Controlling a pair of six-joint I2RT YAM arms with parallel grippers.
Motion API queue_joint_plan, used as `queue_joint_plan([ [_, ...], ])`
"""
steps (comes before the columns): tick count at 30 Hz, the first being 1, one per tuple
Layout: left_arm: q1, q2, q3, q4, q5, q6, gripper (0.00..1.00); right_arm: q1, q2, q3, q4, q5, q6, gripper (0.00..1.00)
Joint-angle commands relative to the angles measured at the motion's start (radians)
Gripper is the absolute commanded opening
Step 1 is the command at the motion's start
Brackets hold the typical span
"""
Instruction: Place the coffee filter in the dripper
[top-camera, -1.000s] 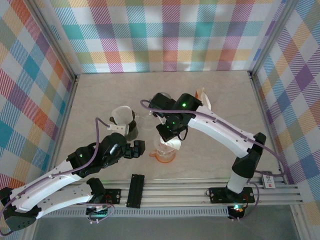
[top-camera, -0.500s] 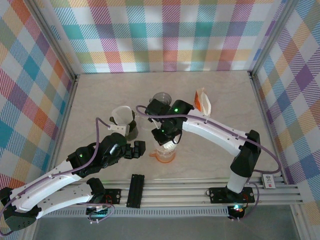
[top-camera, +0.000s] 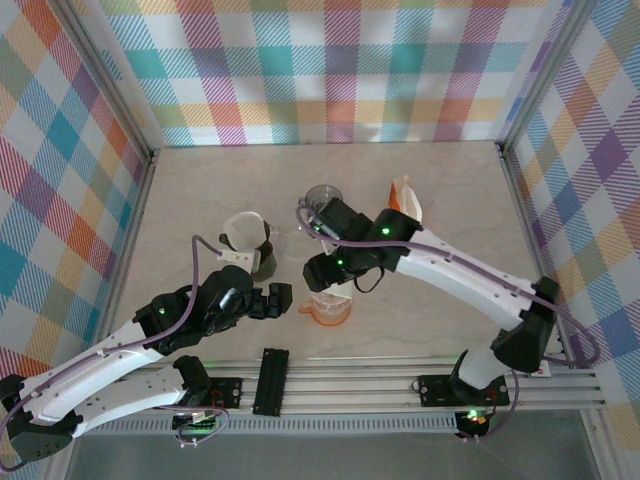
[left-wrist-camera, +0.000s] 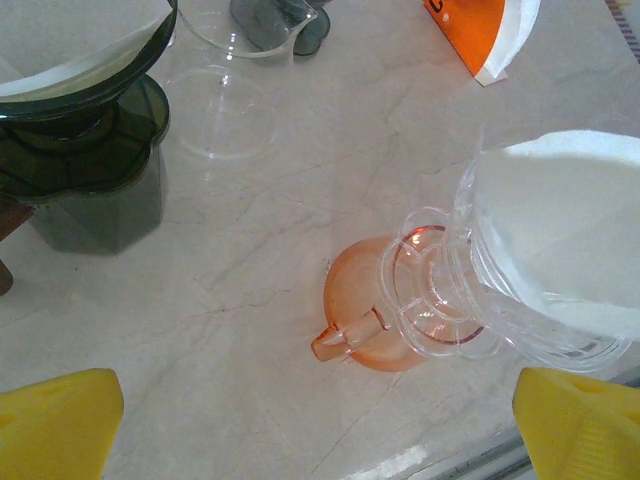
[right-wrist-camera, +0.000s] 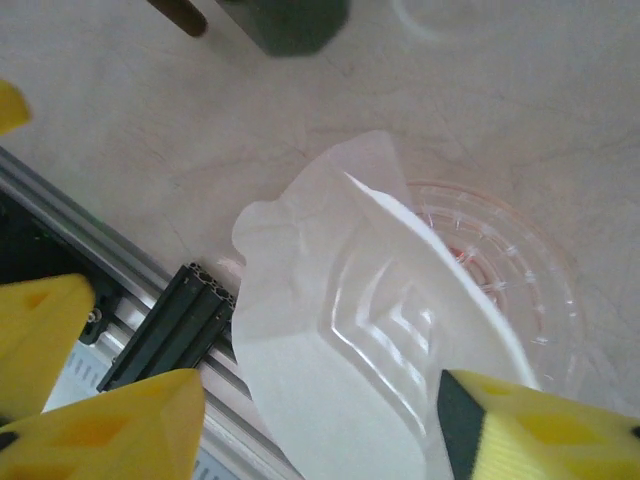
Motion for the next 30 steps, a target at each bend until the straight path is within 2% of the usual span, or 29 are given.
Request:
queue_joint_plan([
  [1, -0.008, -0.008, 0.025, 0.009, 0.010, -0.019, 1.00, 0.004, -0.053, -0.049, 0.045, 0.035, 0.024, 0.70],
  [5, -0.008, 0.033, 0.056, 0.031, 0.028, -0.017, 1.00, -0.020, -0.113, -0.111, 0.053, 0.107, 0.038, 0.73],
  [10, -0.009, 0.133, 0.126, 0.034, 0.047, 0.002, 1.00, -0.042, -0.102, -0.135, 0.061, 0.098, 0.003, 0.71],
  [13, -0.008, 0.162, 0.140, 0.051, 0.060, 0.007, 1.00, -0.046, -0.069, -0.125, 0.045, 0.110, -0.014, 0.60],
  [21, -0.008, 0.190, 0.150, 0.075, 0.081, 0.004, 1.00, -0.046, -0.021, -0.103, 0.038, 0.147, -0.041, 0.17],
  [23, -0.006, 0.198, 0.149, 0.081, 0.088, -0.004, 0.99, -0.041, -0.012, -0.107, 0.038, 0.180, -0.036, 0.02],
  [30, 0.047, 0.239, 0.125, 0.158, 0.202, -0.029, 0.97, -0.002, 0.063, -0.084, 0.001, 0.313, -0.045, 0.00],
])
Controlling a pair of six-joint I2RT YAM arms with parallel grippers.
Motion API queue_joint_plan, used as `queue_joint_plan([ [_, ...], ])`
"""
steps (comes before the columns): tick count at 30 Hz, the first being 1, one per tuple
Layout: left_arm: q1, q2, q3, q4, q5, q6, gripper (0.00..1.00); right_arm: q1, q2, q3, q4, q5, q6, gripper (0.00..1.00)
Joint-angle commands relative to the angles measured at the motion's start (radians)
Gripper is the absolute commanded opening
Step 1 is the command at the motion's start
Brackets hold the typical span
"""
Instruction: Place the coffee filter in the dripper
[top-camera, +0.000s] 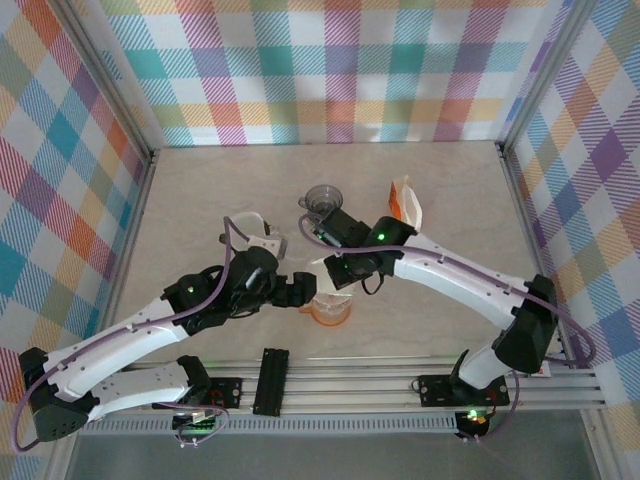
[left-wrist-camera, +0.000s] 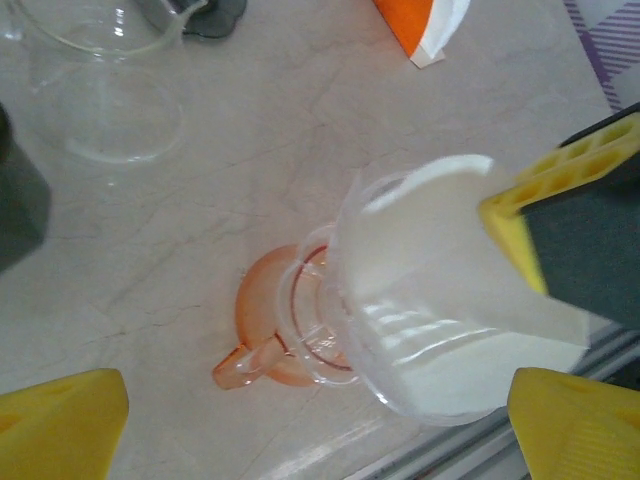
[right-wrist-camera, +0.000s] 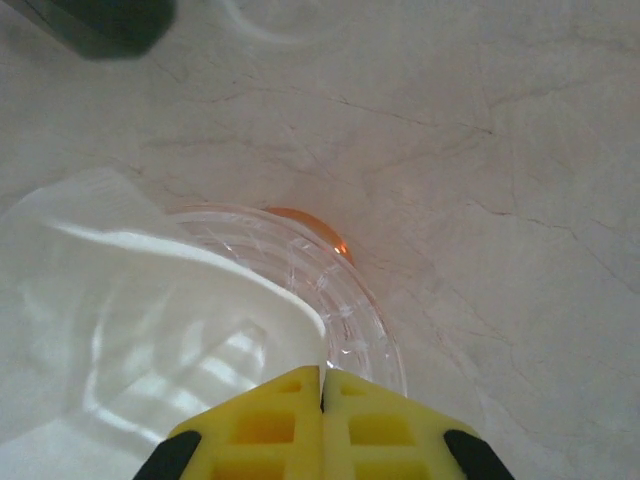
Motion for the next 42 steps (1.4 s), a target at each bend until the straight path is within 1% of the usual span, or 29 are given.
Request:
queue_joint_plan([
  [1, 0.031, 0.023, 0.002, 0.063, 0.071, -0.022, 0.97, 0.018, 0.034, 0.035, -0.032, 0.090, -0.007, 0.00],
  [5, 0.056, 0.053, -0.013, 0.096, 0.101, -0.033, 0.95, 0.029, 0.059, 0.037, -0.034, 0.099, -0.009, 0.00],
  [10, 0.069, 0.087, -0.024, 0.095, 0.092, -0.037, 0.88, 0.035, 0.069, 0.031, -0.028, 0.101, -0.001, 0.00],
  [12, 0.072, 0.094, -0.027, 0.095, 0.092, -0.036, 0.87, 0.035, 0.061, 0.025, -0.020, 0.097, 0.003, 0.03],
  [17, 0.083, 0.120, -0.036, 0.084, 0.091, -0.041, 0.82, 0.035, 0.022, -0.001, 0.020, 0.074, 0.018, 0.20],
  [19, 0.087, 0.123, -0.037, 0.081, 0.098, -0.044, 0.80, 0.036, 0.002, -0.011, 0.033, 0.069, 0.026, 0.28],
  [23, 0.091, 0.110, -0.038, 0.077, 0.102, -0.043, 0.79, 0.035, -0.061, -0.046, 0.058, 0.072, 0.052, 0.50],
  [25, 0.093, 0.099, -0.036, 0.071, 0.101, -0.044, 0.78, 0.018, -0.087, -0.063, 0.072, 0.056, 0.055, 0.53],
  [28, 0.096, 0.090, -0.039, 0.072, 0.099, -0.040, 0.75, -0.027, -0.097, -0.076, 0.081, -0.003, 0.043, 0.51],
  [30, 0.098, 0.095, -0.036, 0.070, 0.101, -0.037, 0.72, -0.039, -0.096, -0.080, 0.088, -0.038, 0.029, 0.42],
  [33, 0.108, 0.102, -0.027, 0.070, 0.104, -0.037, 0.61, -0.040, -0.092, -0.082, 0.087, -0.055, 0.028, 0.28],
  [37, 0.118, 0.121, -0.010, 0.086, 0.114, -0.029, 0.52, -0.040, -0.090, -0.094, 0.089, -0.060, 0.035, 0.15],
  [39, 0.122, 0.136, 0.003, 0.086, 0.114, -0.026, 0.46, -0.039, -0.095, -0.098, 0.092, -0.059, 0.039, 0.08],
  [42, 0.129, 0.152, 0.017, 0.095, 0.114, -0.016, 0.37, -0.038, -0.104, -0.101, 0.094, -0.062, 0.046, 0.03],
])
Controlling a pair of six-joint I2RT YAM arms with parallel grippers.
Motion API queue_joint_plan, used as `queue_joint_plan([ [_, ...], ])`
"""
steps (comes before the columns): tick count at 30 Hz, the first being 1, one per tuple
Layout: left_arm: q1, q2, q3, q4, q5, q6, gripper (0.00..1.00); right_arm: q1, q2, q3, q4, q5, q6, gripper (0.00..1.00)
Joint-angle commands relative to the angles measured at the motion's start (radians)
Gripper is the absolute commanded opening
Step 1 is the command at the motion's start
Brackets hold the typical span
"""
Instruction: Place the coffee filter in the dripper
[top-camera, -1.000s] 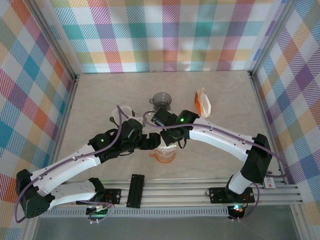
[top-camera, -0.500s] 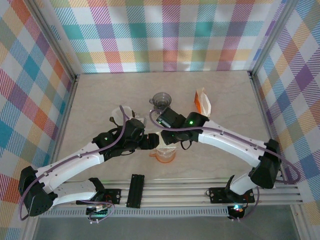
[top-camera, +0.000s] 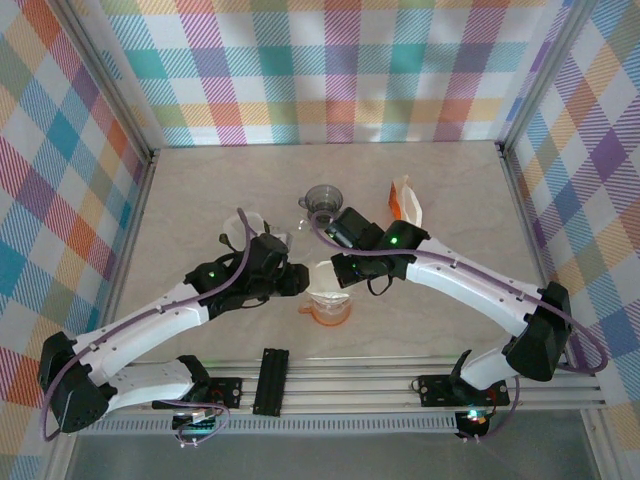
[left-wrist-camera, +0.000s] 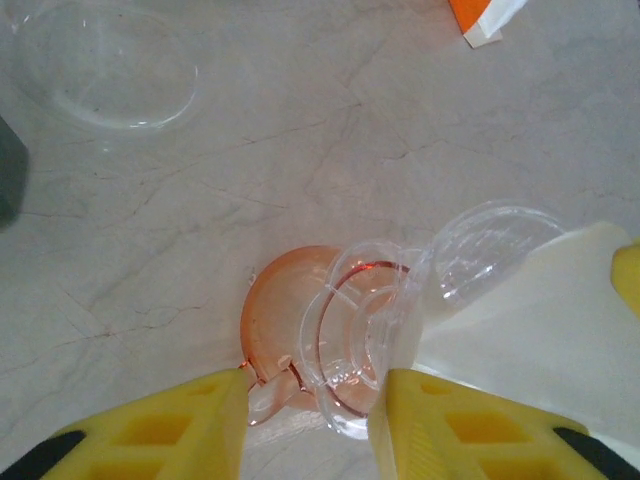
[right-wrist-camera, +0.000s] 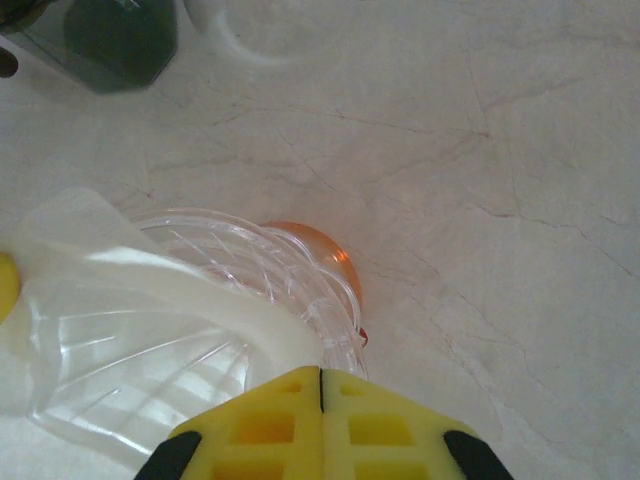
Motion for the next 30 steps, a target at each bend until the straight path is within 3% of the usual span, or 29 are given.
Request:
queue_joint_plan([
  [1, 0.021, 0.021, 0.040, 0.025, 0.009, 0.015, 0.35, 0.009, -0.015, -0.008, 0.010, -0.018, 0.013, 0.03],
  [4, 0.030, 0.040, 0.053, 0.029, 0.014, 0.020, 0.29, 0.012, -0.015, -0.011, 0.002, -0.015, 0.022, 0.00],
  [16, 0.045, 0.107, 0.108, 0.056, 0.038, 0.040, 0.32, 0.048, -0.048, -0.057, 0.015, -0.006, 0.081, 0.04],
  [18, 0.048, 0.121, 0.112, 0.057, 0.040, 0.045, 0.32, 0.054, -0.057, -0.063, 0.024, -0.012, 0.086, 0.09],
  [25, 0.064, 0.125, 0.119, 0.044, 0.052, 0.046, 0.35, 0.054, -0.098, -0.069, 0.037, 0.017, 0.108, 0.45],
  [30, 0.068, 0.094, 0.127, 0.036, 0.051, 0.042, 0.59, 0.053, -0.125, -0.080, 0.048, 0.058, 0.129, 0.64],
])
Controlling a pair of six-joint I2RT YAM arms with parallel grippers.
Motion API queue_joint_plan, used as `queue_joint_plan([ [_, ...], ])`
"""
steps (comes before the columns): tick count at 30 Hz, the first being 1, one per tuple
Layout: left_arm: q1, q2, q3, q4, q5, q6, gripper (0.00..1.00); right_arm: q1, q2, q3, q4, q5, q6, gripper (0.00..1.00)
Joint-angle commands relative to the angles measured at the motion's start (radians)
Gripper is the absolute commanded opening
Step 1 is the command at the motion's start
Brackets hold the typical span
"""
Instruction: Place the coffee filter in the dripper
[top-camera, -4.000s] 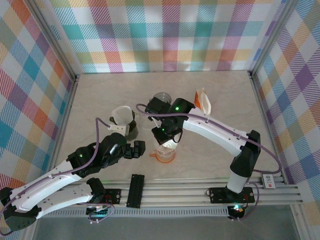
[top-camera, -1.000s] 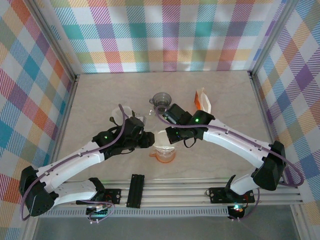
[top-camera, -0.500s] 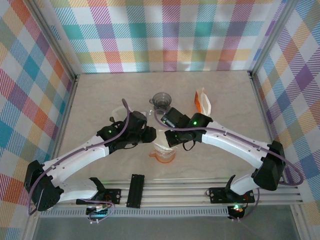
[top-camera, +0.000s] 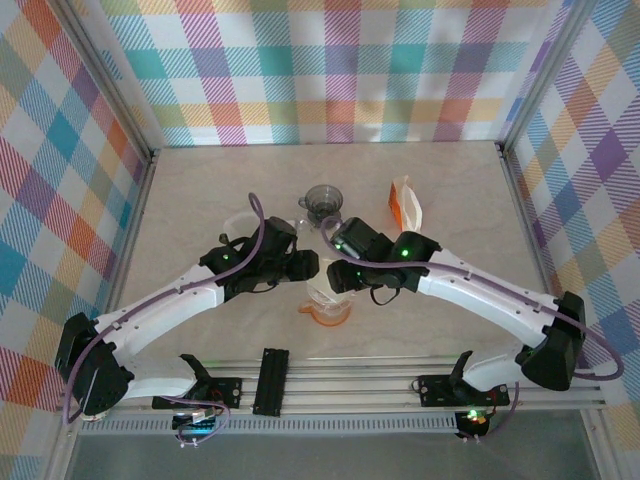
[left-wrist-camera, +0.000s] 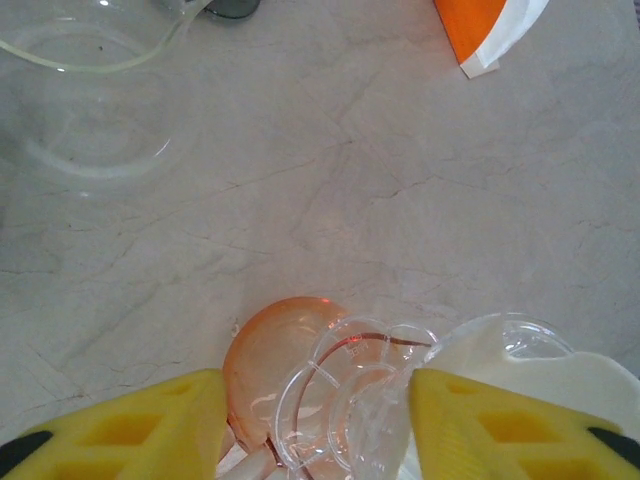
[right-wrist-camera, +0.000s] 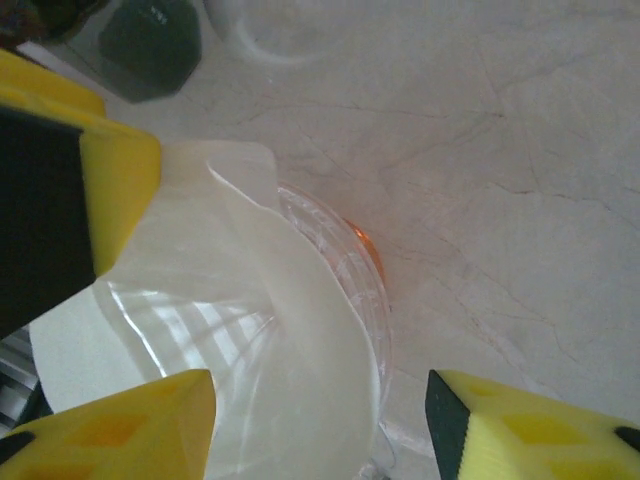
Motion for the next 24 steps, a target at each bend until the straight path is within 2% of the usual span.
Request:
queue_joint_plan([
  [1, 0.010, -0.042, 0.040, -0.009, 0.011, 0.011, 0.64, 0.001, -0.032, -0.016, 0.024, 0.042, 0.027, 0.67],
  [4, 0.011, -0.072, 0.042, -0.024, 0.018, 0.002, 0.76, -0.012, -0.032, -0.025, 0.029, 0.048, 0.039, 0.72],
  [6, 0.011, -0.098, 0.038, -0.045, 0.030, 0.002, 0.79, -0.028, -0.029, -0.031, 0.031, 0.034, 0.042, 0.74],
  [16, 0.010, -0.123, -0.040, -0.088, 0.157, 0.000, 0.77, -0.067, 0.013, -0.076, 0.066, -0.035, 0.035, 0.77],
  [24, 0.010, -0.105, -0.058, -0.079, 0.147, -0.008, 0.74, -0.069, 0.094, -0.071, 0.087, -0.067, 0.015, 0.79],
])
